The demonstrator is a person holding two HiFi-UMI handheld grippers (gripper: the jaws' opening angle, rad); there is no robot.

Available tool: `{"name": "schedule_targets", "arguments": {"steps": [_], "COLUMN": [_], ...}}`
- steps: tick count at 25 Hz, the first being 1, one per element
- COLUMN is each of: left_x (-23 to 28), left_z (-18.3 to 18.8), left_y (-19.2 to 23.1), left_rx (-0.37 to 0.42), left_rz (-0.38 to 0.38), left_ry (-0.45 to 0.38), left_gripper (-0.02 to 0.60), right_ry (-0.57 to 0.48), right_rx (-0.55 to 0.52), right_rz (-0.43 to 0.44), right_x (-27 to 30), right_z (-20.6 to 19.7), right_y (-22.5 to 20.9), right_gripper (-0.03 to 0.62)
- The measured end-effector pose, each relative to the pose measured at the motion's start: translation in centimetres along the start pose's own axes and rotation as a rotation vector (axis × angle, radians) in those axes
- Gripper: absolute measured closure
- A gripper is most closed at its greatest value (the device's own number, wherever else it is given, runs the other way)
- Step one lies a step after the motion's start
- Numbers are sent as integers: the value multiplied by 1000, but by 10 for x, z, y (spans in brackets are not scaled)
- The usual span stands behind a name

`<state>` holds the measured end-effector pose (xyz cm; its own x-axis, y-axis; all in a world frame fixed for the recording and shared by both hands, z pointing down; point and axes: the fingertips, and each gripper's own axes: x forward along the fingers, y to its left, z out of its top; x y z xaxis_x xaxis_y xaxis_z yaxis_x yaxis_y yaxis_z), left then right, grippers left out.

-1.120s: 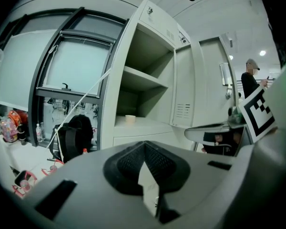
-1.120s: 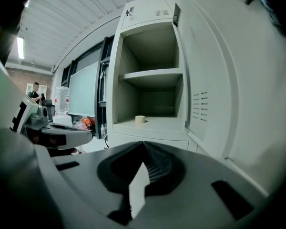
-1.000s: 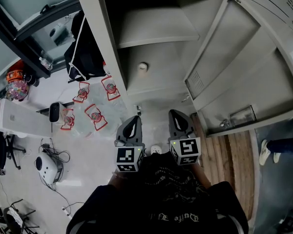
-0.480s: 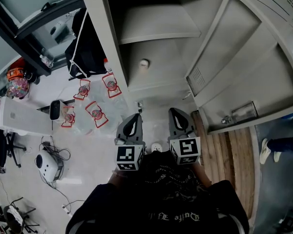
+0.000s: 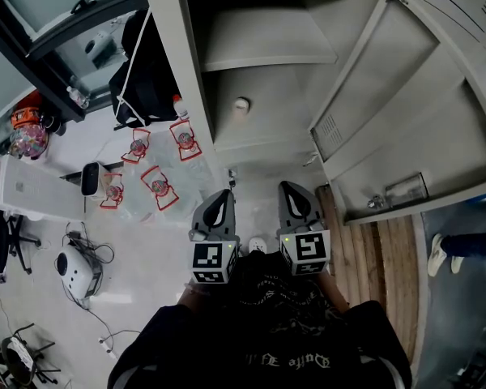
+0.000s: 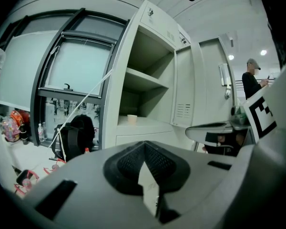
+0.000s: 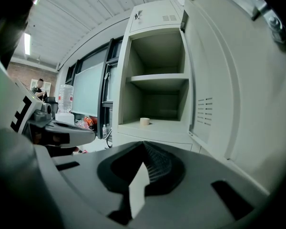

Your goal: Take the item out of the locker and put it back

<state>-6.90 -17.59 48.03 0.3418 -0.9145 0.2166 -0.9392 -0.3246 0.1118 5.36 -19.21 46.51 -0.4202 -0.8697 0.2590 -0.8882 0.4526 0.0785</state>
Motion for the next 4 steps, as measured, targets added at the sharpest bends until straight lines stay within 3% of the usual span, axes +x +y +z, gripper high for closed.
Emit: {"name": "schedule_targets", "arguments": {"steps": [4], "left_x": [2], "left_z": [-2], "left_y": [-1], "left_rx": [2], "left_rz": [-3], "left_ry": [-1], "left_gripper": [575], "right_ry": [1], "right_rx": [4], "right_rz": [0], "right_x": [0], "right_z": [-1], "right_y": [-2], "right_gripper": [591]}}
